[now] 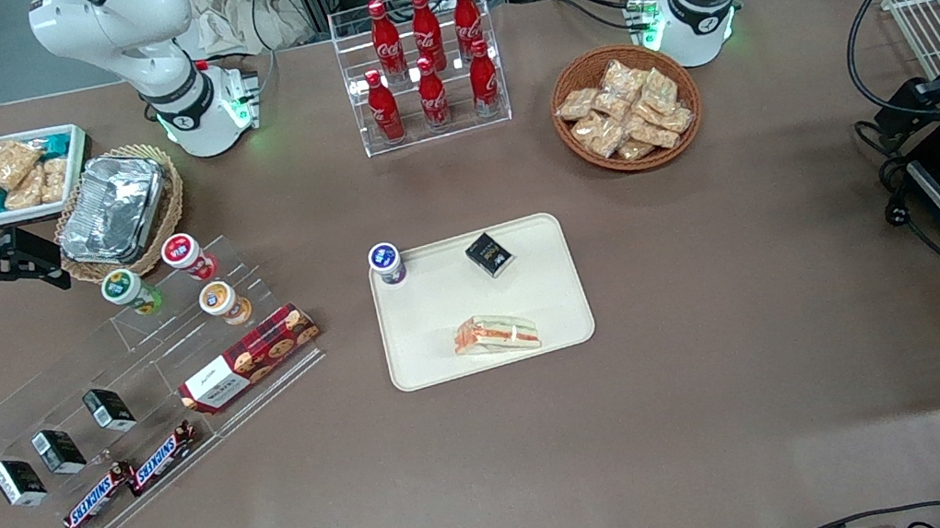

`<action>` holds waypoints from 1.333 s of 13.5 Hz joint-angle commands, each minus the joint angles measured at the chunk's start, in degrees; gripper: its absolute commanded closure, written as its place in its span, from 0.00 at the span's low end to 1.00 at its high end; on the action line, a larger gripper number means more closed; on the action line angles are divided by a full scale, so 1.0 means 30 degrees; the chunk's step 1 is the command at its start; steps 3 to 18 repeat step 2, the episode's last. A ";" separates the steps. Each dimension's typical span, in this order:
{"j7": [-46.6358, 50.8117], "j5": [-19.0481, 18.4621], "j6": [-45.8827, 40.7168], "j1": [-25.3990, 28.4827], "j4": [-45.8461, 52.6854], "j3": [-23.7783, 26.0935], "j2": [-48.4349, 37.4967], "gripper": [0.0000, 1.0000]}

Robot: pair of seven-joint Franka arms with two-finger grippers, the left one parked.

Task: Place sandwich on tray

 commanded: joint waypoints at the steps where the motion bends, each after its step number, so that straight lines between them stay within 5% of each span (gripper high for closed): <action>1: 0.0209 -0.0025 0.0005 -0.0295 0.0027 0.0228 -0.0103 0.01; 18: 0.0209 0.0091 -0.0199 -0.0295 -0.0059 0.0083 -0.0132 0.01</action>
